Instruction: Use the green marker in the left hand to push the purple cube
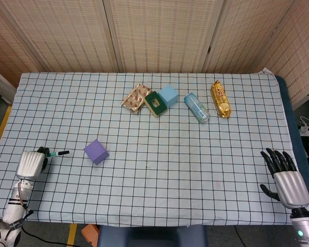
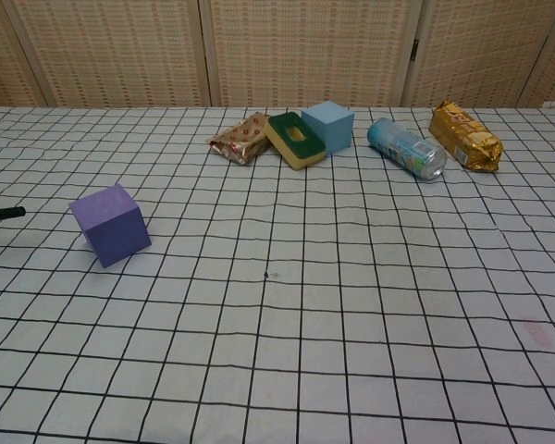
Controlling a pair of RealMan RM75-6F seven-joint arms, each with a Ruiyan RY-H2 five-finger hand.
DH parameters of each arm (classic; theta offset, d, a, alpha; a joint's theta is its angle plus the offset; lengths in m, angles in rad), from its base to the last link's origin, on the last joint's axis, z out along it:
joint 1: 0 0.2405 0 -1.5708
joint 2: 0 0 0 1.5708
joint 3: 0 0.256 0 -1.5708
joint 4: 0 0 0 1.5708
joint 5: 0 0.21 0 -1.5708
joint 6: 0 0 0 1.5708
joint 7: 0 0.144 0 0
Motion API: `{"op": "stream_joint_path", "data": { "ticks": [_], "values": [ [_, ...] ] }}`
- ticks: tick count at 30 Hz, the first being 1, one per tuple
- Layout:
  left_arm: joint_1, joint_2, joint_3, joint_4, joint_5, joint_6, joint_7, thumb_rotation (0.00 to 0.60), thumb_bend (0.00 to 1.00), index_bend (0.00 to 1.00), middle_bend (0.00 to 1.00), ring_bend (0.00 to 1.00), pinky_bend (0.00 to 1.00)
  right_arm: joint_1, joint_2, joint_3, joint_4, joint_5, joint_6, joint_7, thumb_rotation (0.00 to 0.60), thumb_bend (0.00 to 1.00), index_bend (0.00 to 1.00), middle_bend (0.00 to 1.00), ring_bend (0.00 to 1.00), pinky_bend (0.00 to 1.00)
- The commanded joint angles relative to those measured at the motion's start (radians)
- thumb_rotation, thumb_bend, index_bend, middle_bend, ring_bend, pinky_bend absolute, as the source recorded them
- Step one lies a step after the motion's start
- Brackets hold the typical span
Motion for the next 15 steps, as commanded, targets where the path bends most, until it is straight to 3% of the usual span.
{"op": "stream_joint_path", "data": {
  "ticks": [1,9,15],
  "values": [
    [-0.023,0.002,-0.018,-0.014,-0.016,-0.018,0.012,0.6,0.66,0.81,0.82,0.77,0.99,0.001,0.002,0.0,0.0,0.0,-0.002,0.004,0.6,0.12,0.0,0.0,0.0,0.0],
    [-0.097,-0.022,-0.021,0.029,-0.015,-0.088,0.006,0.6,0.66,0.81,0.82,0.77,0.99,-0.004,0.005,-0.002,-0.002,-0.004,0.009,0.005,0.6,0.12,0.0,0.0,0.0,0.0],
    [-0.128,-0.049,0.0,0.052,0.014,-0.073,-0.003,0.6,0.66,0.81,0.82,0.77,0.99,-0.005,0.006,0.002,-0.001,0.006,0.009,0.006,0.6,0.12,0.0,0.0,0.0,0.0]
  ]
}}
